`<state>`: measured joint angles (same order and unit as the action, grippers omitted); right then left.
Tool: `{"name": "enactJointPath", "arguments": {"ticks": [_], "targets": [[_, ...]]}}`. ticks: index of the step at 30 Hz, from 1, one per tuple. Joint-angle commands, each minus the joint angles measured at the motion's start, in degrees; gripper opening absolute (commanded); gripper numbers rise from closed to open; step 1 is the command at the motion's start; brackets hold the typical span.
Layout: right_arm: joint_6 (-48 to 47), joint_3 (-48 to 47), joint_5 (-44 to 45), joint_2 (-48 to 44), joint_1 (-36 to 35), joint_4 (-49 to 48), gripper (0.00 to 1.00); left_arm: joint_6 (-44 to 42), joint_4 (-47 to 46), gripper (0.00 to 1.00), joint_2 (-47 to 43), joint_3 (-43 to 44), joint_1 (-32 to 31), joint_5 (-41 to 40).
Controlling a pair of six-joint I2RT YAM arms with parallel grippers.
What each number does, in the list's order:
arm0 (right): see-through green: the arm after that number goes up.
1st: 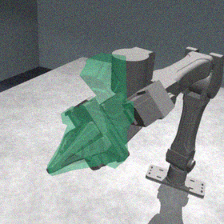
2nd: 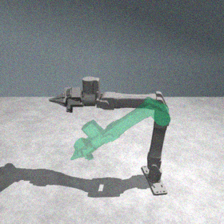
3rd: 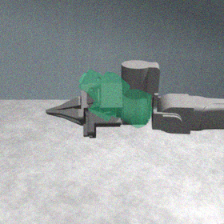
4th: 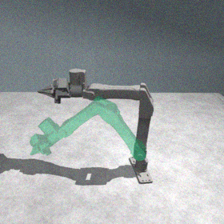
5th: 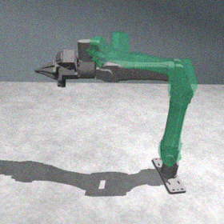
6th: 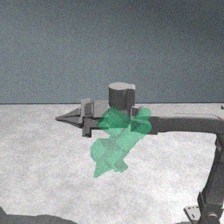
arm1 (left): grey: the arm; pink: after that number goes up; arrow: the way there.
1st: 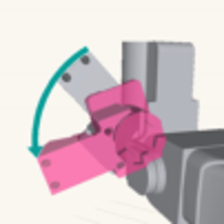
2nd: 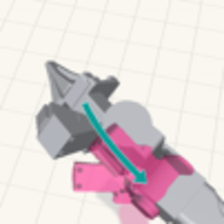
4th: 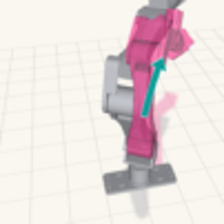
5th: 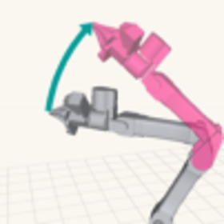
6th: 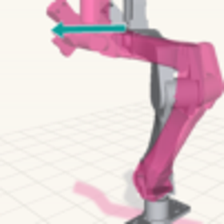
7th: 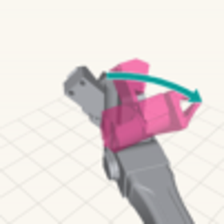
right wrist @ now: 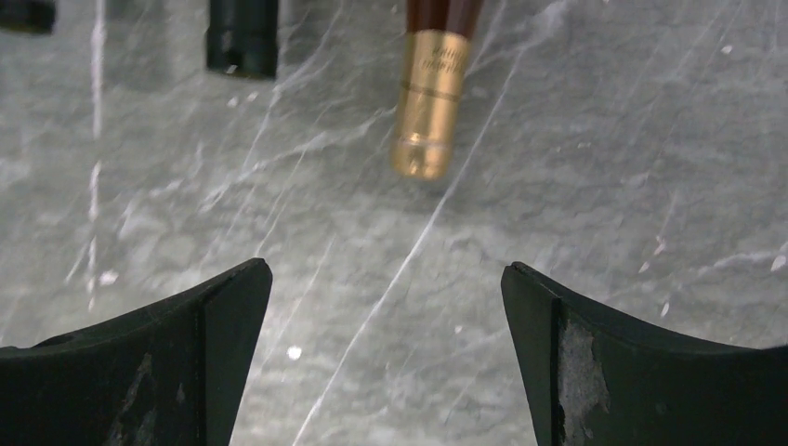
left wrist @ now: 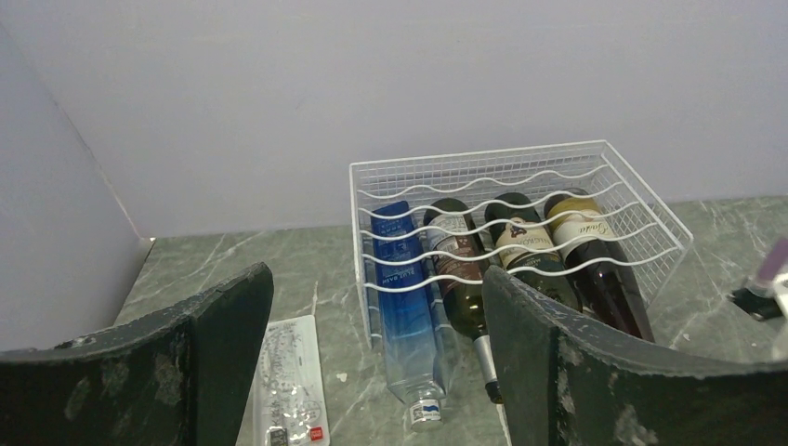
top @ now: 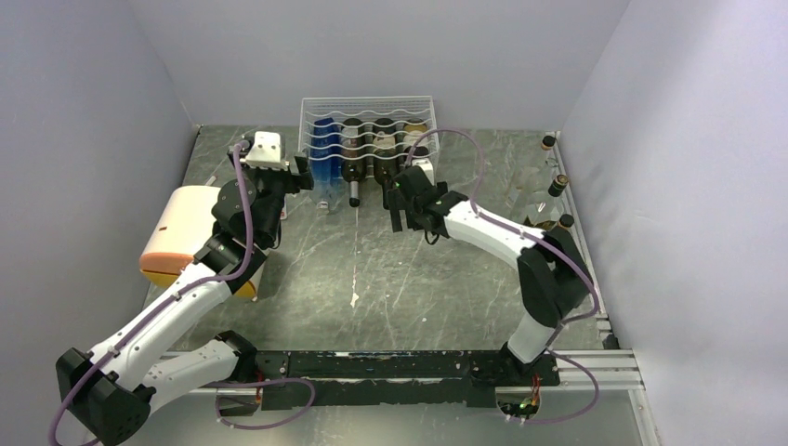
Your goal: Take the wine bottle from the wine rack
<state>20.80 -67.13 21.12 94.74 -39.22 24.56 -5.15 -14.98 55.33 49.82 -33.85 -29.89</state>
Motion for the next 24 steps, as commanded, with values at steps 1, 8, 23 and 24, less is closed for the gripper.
{"name": "enactJointPath", "arguments": {"ticks": [1, 8, 23, 24], "targets": [[-1.88, -4.38, 1.93, 5.07, 3.68, -4.41, 1.00, -0.10, -1.10, 0.87, 0.38, 0.61, -0.24, 0.17], [-3.40, -5.70, -7.07, 11.68, 9.11, -16.29, 1.00, -0.12, -0.99, 0.87, 0.40, 0.79, -0.20, 0.52], [-6.75, -4.68, -8.26, 22.19, 10.67, -33.12, 0.70, 0.21, -1.03, 0.87, 0.03, 0.63, -0.24, 1.07], [-6.91, -4.10, -8.03, 22.71, 10.66, -34.28, 0.68, 0.22, -1.02, 0.87, 0.04, 0.63, -0.19, 1.06]]}}
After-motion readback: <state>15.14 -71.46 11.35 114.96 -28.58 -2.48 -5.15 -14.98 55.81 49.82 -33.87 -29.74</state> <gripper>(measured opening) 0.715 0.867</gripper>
